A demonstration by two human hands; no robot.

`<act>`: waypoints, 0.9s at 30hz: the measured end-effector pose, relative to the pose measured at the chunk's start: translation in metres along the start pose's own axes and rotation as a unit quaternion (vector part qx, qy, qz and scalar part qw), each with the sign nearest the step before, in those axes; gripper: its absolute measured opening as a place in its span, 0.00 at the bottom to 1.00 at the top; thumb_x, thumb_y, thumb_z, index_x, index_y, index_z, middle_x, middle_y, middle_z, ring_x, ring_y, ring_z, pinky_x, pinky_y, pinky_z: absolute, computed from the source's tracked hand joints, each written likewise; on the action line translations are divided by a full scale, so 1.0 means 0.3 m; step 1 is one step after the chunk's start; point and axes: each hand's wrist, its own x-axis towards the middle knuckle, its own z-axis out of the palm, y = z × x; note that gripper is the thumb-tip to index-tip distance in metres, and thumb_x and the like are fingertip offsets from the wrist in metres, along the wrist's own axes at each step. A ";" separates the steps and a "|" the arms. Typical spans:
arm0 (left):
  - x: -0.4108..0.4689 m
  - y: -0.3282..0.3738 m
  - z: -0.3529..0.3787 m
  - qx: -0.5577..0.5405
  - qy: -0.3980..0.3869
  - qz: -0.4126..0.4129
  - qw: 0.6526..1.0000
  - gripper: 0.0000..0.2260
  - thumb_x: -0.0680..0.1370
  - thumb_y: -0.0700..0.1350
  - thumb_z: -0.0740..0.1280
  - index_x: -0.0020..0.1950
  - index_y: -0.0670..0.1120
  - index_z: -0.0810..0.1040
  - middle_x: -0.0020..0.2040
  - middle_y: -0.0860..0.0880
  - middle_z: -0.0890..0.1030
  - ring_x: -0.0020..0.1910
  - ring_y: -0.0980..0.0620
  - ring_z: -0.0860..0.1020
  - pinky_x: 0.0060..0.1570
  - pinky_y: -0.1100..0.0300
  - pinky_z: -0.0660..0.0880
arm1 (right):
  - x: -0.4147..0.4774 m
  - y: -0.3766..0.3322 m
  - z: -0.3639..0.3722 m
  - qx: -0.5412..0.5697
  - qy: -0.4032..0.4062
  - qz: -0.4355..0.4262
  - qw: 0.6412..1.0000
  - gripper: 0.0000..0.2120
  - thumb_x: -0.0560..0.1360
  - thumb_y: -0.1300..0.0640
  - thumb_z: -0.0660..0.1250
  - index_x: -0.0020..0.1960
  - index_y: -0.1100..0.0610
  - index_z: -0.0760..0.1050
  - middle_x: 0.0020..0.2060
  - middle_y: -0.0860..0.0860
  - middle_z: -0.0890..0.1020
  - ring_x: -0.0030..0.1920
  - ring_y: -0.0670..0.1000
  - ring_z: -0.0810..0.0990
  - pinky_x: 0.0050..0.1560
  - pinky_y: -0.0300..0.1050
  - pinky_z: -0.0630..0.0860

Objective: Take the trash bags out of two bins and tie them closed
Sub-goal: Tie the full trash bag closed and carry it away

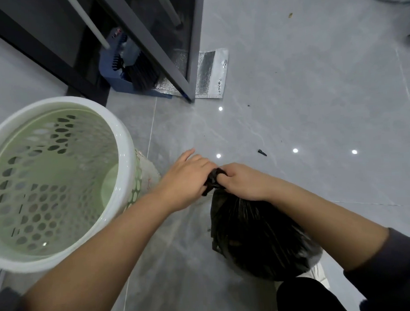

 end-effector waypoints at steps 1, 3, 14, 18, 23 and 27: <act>0.001 0.004 -0.005 -0.030 -0.009 -0.020 0.999 0.09 0.72 0.44 0.61 0.50 0.47 0.75 0.46 0.49 0.78 0.50 0.46 0.76 0.60 0.55 0.67 | 0.000 0.006 -0.001 0.001 -0.002 -0.008 1.000 0.13 0.78 0.58 0.56 0.35 0.56 0.67 0.32 0.52 0.73 0.34 0.50 0.71 0.38 0.46 0.66; 0.000 0.017 -0.017 -0.085 -0.040 -0.085 0.992 0.06 0.69 0.46 0.55 0.39 0.49 0.71 0.40 0.48 0.78 0.42 0.44 0.77 0.43 0.52 0.73 | -0.008 0.020 -0.005 0.018 -0.004 -0.024 1.000 0.12 0.79 0.54 0.58 0.37 0.52 0.68 0.32 0.48 0.73 0.33 0.46 0.71 0.37 0.42 0.67; -0.020 0.021 -0.065 -0.382 0.048 -0.246 0.890 0.18 0.69 0.47 0.60 0.58 0.48 0.73 0.55 0.49 0.79 0.53 0.54 0.75 0.53 0.60 0.70 | -0.031 0.099 -0.044 -0.101 0.097 -0.112 0.984 0.14 0.81 0.53 0.56 0.38 0.50 0.72 0.28 0.41 0.73 0.34 0.43 0.73 0.49 0.43 0.63; -0.042 0.060 -0.074 -0.049 0.101 -0.029 0.993 0.33 0.71 0.53 0.64 0.74 0.50 0.59 0.72 0.53 0.66 0.74 0.55 0.59 0.74 0.51 0.53 | -0.025 0.092 -0.038 -0.109 0.095 -0.102 0.984 0.14 0.81 0.54 0.56 0.38 0.50 0.72 0.30 0.41 0.73 0.35 0.43 0.73 0.51 0.48 0.67; 0.013 0.068 -0.011 0.032 0.046 -0.001 0.998 0.21 0.71 0.47 0.52 0.60 0.45 0.74 0.49 0.49 0.78 0.51 0.46 0.77 0.62 0.53 0.65 | -0.028 0.079 -0.027 -0.116 0.082 -0.097 0.985 0.14 0.81 0.53 0.56 0.39 0.52 0.74 0.30 0.44 0.75 0.34 0.45 0.74 0.53 0.47 0.67; 0.043 0.079 -0.056 -0.009 0.010 -0.089 0.996 0.16 0.70 0.49 0.48 0.43 0.48 0.74 0.38 0.47 0.77 0.41 0.42 0.76 0.36 0.55 0.65 | -0.049 0.085 -0.037 -0.088 0.085 -0.128 0.984 0.10 0.79 0.51 0.60 0.41 0.51 0.74 0.30 0.43 0.74 0.34 0.42 0.73 0.41 0.33 0.65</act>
